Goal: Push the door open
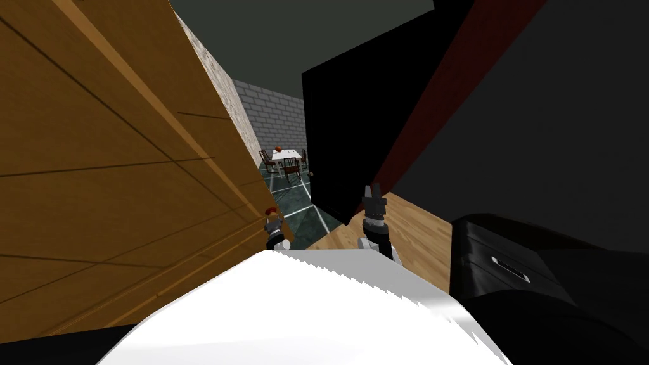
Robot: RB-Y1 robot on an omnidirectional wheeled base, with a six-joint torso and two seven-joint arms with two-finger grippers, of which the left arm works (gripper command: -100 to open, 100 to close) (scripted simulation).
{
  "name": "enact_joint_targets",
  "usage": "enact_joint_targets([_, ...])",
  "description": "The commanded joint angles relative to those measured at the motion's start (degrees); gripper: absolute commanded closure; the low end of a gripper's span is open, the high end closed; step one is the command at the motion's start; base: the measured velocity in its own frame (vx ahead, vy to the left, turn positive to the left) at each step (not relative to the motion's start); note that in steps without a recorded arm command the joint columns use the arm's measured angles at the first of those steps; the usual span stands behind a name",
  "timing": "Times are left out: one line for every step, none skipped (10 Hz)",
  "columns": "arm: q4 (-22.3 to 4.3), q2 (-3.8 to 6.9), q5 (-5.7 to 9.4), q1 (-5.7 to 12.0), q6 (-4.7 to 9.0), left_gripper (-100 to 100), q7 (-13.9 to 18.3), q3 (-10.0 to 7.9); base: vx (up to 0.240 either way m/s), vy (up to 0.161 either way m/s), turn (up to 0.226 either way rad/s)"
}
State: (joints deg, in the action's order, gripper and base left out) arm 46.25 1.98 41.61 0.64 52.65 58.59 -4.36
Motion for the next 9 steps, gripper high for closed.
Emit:
enact_joint_targets([0.1,0.51,-0.02,0.01,0.55,100,-0.1,-1.71,0.098,0.026,0.059])
enact_joint_targets([-0.1,0.52,-0.17,0.23,0.56,100,0.0,-2.34,0.089,0.023,0.027])
enact_joint_targets([-0.2,0.54,-0.33,0.44,0.56,100,0.0,-2.97,0.091,0.032,0.065])
enact_joint_targets([-0.2,0.54,-0.33,0.44,0.56,100,0.0,-2.97,0.056,0.020,0.032])
enact_joint_targets([-0.6,0.47,-0.64,0.88,0.57,100,0.2,-4.25,0.092,0.020,0.064])
enact_joint_targets([-0.8,0.43,-0.80,1.10,0.57,100,0.2,-4.90,0.116,0.025,0.082])
enact_joint_targets([-1.0,0.38,-0.95,1.32,0.58,100,0.3,-5.55,0.126,0.027,0.065])
enact_joint_targets([-1.2,0.29,-1.11,1.54,0.58,100,0.3,-6.19,0.125,0.028,0.076])
enact_joint_targets([-1.4,0.19,-1.27,1.76,0.59,100,0.4,-6.84,0.107,0.028,0.071])
